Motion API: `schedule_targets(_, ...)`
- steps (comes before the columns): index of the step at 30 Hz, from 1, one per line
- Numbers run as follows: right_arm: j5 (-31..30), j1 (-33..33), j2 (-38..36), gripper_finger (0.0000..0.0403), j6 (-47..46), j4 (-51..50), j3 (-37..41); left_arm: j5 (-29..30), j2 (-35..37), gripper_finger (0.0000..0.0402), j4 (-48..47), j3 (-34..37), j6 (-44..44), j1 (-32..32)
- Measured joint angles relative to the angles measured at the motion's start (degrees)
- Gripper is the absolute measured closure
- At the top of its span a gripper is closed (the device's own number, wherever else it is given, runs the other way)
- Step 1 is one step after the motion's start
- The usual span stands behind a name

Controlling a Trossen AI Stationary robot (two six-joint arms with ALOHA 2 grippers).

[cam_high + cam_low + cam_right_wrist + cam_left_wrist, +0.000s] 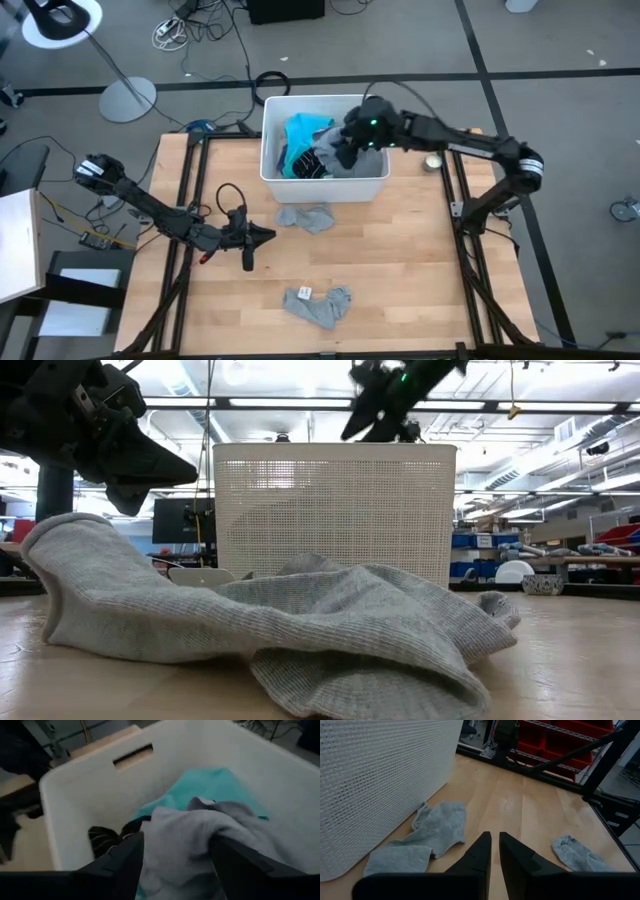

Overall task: Sort clothes
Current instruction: Put the gray shirt into the white bin, then put the top gray sock into the white bin

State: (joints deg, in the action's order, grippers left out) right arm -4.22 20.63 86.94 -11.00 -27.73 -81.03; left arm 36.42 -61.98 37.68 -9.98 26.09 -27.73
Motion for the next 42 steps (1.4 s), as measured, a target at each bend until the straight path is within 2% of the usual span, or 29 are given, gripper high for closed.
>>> schedule_targets(7,-0.34,-4.56,-8.68,0.0179,0.34,-7.05,-2.95,0.11,0.00,0.0360,0.05,0.02,-0.20,0.00)
schedule_targets(12,-6.65,-12.40,-13.71,0.0187,-0.95,-15.41,-2.71,0.21,0.00,0.0360,-0.28,0.02,-0.42,0.00)
schedule_targets(17,-14.83,-24.61,-17.51,0.0195,-3.11,-16.48,3.06,1.61,-0.83,0.0360,-0.53,0.02,-0.44,0.00)
schedule_targets(21,-21.19,-33.67,-18.84,0.0200,-6.14,-11.85,11.51,1.83,-1.46,0.0360,-0.46,0.02,-0.42,0.00)
schedule_targets(24,-22.85,-37.69,-18.56,0.0202,-5.77,-3.61,19.72,2.91,-1.46,0.0360,-0.27,0.02,-0.40,0.00)
schedule_targets(27,-23.15,-39.42,-16.94,0.0204,-3.43,10.66,28.73,2.97,-1.44,0.0360,-0.14,0.02,-0.39,0.00)
schedule_targets(33,-22.98,-39.08,-5.88,0.0204,3.17,42.27,42.43,2.89,-1.44,0.0360,0.27,0.02,-0.05,0.00)
schedule_targets(38,-23.10,-35.95,8.60,0.0204,5.59,63.62,45.13,2.76,-1.44,0.0360,0.29,0.02,0.04,0.00)
schedule_targets(42,-23.19,-32.59,19.00,0.0204,6.64,75.61,44.09,2.73,-1.44,0.0360,0.44,0.02,0.04,0.00)
